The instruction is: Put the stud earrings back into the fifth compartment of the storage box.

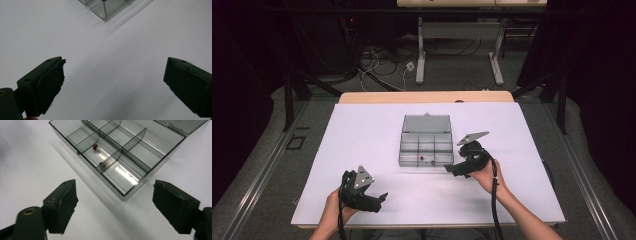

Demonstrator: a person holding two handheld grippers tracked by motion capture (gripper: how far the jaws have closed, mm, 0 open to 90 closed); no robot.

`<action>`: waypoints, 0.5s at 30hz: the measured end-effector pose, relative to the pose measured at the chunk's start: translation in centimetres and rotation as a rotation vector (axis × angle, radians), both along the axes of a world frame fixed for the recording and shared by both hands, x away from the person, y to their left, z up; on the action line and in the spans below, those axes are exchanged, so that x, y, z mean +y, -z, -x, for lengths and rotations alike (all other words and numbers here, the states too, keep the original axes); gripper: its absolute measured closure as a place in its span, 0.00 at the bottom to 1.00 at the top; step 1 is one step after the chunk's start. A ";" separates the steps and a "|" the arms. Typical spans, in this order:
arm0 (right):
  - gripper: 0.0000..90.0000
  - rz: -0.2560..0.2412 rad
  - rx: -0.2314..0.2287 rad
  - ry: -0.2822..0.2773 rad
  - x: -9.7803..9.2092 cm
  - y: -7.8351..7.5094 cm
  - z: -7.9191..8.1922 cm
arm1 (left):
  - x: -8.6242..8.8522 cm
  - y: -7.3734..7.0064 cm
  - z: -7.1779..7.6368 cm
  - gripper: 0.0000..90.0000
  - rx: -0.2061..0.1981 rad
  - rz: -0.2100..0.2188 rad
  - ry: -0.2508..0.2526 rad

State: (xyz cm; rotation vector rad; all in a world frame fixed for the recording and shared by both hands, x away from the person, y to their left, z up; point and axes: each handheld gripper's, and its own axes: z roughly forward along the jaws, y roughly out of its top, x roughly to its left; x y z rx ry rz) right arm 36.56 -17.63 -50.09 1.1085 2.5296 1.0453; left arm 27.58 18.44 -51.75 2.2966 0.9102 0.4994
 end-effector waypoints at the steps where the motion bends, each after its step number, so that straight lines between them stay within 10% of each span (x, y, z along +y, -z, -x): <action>1: 0.19 -0.005 -0.008 -0.003 -0.2 0.1 0.1 | 0.0 0.0 0.0 0.04 0.000 0.001 0.000; 15: 0.10 -0.025 0.016 -0.025 -1.9 0.1 1.5 | -0.1 0.1 0.0 0.04 -0.002 0.005 0.002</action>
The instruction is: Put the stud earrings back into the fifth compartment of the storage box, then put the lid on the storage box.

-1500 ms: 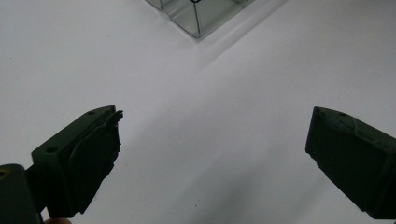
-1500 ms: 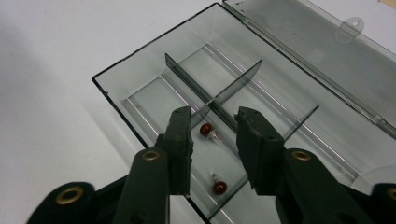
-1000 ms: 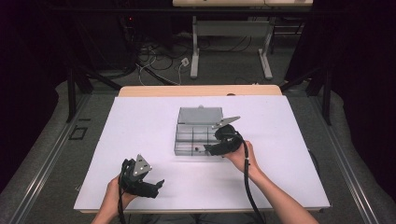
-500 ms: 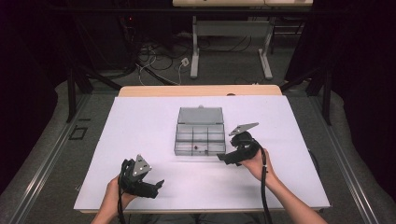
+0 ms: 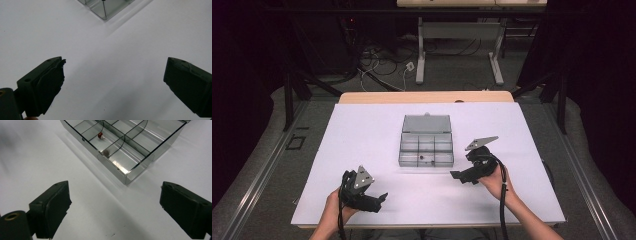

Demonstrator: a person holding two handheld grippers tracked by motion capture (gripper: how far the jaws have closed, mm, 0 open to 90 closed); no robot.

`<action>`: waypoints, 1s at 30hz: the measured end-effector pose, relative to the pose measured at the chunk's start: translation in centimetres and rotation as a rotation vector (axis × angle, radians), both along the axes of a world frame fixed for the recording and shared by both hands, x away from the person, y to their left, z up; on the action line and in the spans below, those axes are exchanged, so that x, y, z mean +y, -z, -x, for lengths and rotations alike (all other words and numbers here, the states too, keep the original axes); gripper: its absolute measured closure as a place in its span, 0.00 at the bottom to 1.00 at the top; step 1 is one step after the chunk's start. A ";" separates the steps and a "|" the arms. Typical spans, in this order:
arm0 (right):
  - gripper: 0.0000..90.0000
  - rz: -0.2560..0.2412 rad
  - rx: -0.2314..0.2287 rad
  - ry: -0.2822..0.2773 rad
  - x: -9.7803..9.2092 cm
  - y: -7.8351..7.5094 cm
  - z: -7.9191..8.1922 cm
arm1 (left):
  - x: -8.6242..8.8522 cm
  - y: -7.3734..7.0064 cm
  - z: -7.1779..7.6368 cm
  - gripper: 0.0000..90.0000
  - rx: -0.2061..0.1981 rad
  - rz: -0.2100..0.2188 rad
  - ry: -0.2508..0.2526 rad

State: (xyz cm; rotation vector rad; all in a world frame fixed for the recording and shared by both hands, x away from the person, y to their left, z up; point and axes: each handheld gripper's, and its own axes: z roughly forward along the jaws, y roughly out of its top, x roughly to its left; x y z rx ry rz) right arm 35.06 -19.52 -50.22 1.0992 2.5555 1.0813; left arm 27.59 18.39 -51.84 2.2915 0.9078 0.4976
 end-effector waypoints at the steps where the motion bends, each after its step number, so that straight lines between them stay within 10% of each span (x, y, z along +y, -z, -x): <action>1: 0.08 -0.009 -0.008 0.001 -0.1 0.1 0.0 | 0.0 0.0 0.0 0.04 -0.003 -0.002 -0.001; 30: 0.04 0.004 -0.003 0.001 -1.7 0.2 0.2 | -0.4 -0.2 -0.2 0.03 -0.008 -0.011 0.002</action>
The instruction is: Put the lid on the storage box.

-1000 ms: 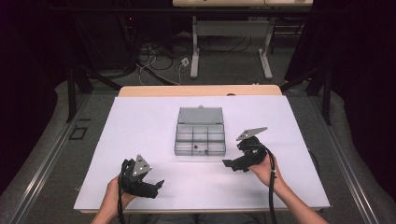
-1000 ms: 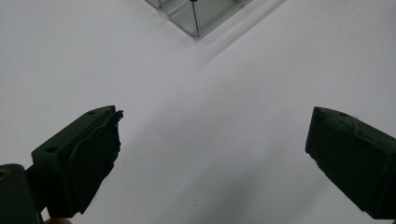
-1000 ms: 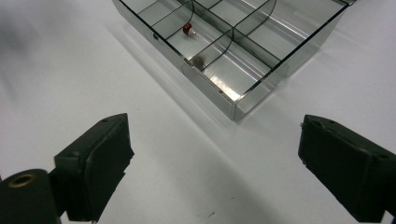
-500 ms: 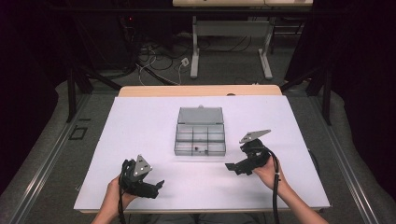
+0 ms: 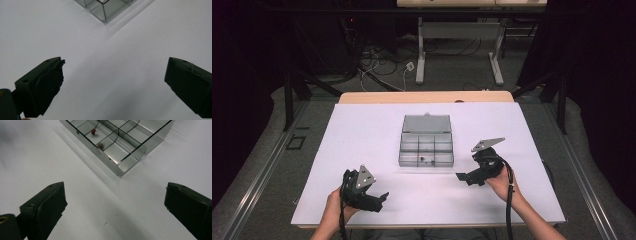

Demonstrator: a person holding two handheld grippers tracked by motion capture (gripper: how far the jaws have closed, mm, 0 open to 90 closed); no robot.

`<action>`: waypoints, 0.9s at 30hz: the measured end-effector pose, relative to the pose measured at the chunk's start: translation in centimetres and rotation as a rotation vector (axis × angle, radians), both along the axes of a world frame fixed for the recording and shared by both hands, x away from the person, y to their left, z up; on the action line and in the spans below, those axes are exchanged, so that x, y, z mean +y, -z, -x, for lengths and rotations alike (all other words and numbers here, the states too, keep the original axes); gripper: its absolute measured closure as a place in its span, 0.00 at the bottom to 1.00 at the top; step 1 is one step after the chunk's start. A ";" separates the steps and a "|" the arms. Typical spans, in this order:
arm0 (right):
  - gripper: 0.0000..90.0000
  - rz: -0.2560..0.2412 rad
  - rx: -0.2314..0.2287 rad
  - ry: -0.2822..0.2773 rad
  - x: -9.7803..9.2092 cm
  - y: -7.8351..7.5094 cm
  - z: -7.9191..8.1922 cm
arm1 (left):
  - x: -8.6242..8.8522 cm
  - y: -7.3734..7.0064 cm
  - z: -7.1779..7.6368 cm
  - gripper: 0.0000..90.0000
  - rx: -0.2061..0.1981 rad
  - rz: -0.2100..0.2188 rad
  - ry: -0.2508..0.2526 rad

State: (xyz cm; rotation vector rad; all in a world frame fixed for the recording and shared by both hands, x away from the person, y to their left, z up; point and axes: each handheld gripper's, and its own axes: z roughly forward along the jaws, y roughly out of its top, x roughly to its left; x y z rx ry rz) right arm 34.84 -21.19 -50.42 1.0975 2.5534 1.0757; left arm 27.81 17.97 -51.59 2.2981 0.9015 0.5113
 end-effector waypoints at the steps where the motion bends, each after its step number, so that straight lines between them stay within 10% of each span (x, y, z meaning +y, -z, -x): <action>1: 0.04 0.006 0.000 -0.004 -0.1 0.0 -0.1 | -0.1 0.0 -0.1 0.02 0.006 0.006 0.000; 27: 0.04 0.004 -0.011 0.029 -0.5 0.0 -0.6 | -4.5 -2.3 -6.2 0.00 0.014 0.053 -0.022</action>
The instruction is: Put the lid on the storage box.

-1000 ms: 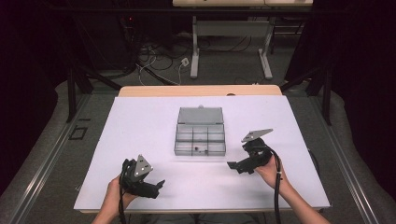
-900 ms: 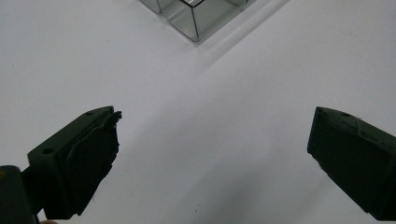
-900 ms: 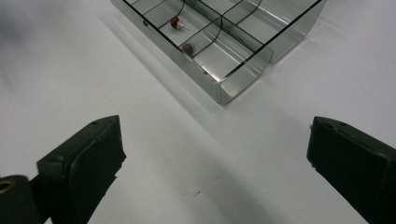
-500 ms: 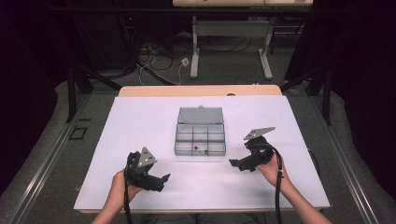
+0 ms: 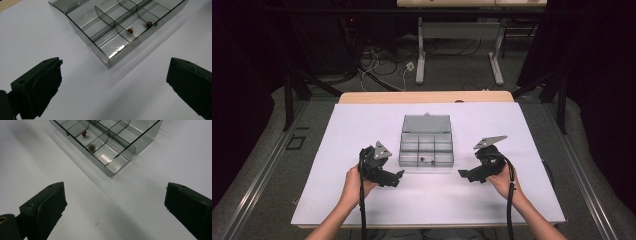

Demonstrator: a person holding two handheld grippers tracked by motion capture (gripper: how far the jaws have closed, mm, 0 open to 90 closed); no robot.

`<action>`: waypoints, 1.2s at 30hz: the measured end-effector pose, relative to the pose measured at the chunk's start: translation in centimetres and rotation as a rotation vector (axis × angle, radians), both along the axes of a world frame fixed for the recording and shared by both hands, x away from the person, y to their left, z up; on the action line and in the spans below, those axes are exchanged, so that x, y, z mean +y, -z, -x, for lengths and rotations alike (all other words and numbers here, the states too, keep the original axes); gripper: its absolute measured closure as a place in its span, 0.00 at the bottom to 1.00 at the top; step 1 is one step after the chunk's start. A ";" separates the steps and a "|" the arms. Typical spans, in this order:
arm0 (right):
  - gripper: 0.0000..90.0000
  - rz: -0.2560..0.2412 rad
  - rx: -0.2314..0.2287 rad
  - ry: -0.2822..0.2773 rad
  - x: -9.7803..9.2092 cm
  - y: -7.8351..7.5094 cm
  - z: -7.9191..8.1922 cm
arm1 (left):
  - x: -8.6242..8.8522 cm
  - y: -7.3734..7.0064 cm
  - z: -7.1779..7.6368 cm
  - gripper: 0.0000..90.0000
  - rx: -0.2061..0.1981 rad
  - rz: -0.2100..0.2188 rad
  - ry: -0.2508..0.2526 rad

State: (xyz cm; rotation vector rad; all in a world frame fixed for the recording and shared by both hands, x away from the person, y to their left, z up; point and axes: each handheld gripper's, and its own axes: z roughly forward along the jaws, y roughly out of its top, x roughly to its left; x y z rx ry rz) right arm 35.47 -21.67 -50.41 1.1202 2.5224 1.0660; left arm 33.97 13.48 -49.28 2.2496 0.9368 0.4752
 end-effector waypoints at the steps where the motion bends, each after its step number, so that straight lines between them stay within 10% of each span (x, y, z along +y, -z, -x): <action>1: 0.04 0.000 -0.002 0.004 0.1 0.0 0.0 | -0.4 -0.1 -0.4 0.00 -0.014 -0.002 0.001; 16: 0.04 -0.014 0.014 0.004 0.0 0.5 -0.3 | -4.4 0.4 -4.8 0.04 -0.022 -0.036 0.008; 36: 0.04 0.004 0.012 0.005 0.2 0.8 -0.3 | -6.9 2.5 -7.7 0.39 0.080 -0.076 -0.008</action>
